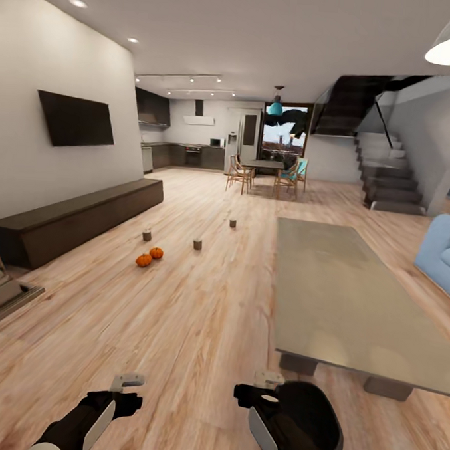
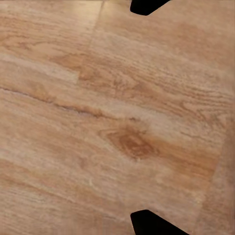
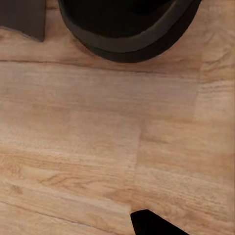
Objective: Place each of the two pumpkins and all three candles from the living room inside a cabinet in the living room (use any cabinet), then make sure every cabinet is closed, and position the cauldron so it is next to a table in the living room.
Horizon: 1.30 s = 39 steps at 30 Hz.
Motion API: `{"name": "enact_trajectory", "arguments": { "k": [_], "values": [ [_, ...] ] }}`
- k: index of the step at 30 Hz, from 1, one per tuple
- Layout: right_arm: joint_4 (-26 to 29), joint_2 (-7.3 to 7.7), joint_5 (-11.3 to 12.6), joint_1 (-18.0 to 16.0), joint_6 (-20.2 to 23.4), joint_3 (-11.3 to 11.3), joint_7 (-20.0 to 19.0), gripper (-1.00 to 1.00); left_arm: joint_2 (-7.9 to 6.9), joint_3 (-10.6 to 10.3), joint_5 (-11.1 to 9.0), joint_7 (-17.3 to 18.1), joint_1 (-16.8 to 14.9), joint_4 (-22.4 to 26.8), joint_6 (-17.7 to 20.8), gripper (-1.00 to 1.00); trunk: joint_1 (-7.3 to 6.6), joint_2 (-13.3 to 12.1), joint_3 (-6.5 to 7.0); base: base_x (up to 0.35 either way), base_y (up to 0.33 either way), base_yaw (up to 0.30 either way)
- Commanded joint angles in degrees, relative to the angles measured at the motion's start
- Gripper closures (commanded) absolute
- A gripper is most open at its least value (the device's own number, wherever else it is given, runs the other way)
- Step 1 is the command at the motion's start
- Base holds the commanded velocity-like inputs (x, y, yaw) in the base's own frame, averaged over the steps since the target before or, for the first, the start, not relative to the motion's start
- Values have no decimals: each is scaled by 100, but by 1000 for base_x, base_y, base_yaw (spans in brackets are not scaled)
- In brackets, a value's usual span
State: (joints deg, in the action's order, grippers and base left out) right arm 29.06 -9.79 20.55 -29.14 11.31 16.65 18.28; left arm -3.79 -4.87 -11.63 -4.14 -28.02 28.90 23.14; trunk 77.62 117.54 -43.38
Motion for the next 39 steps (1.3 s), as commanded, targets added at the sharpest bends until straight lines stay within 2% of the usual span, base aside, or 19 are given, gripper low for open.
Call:
{"name": "enact_trajectory", "arguments": {
  "k": [1, 9, 17, 25, 39],
  "values": [
    [9, 5, 45, -4, 27, 40, 53, -100, -8, -46, -59, -43, -1, 10, 24, -100, -1, 3, -6, 0, 291, 249],
    [-7, -20, 45, -4, 30, 44, 53, -100, -14, -41, -59, -43, -2, 10, 21, -100, -1, 3, -6, 16, 291, 253],
    [-94, -20, 45, -4, 20, 47, 45, -100, -16, -32, -59, -43, -2, 10, 9, -100, -1, 3, -6, 197, 271, 236],
    [-135, -20, 45, -4, -79, 48, 44, -100, -9, -10, -50, -43, -2, -194, -232, -100, -1, 3, -6, 262, 238, 20],
    [-270, -20, 39, 61, -261, 57, 36, -100, -22, 44, -50, -43, -2, -252, -266, -100, -1, 3, -15, 310, 124, -36]
  ]
}}
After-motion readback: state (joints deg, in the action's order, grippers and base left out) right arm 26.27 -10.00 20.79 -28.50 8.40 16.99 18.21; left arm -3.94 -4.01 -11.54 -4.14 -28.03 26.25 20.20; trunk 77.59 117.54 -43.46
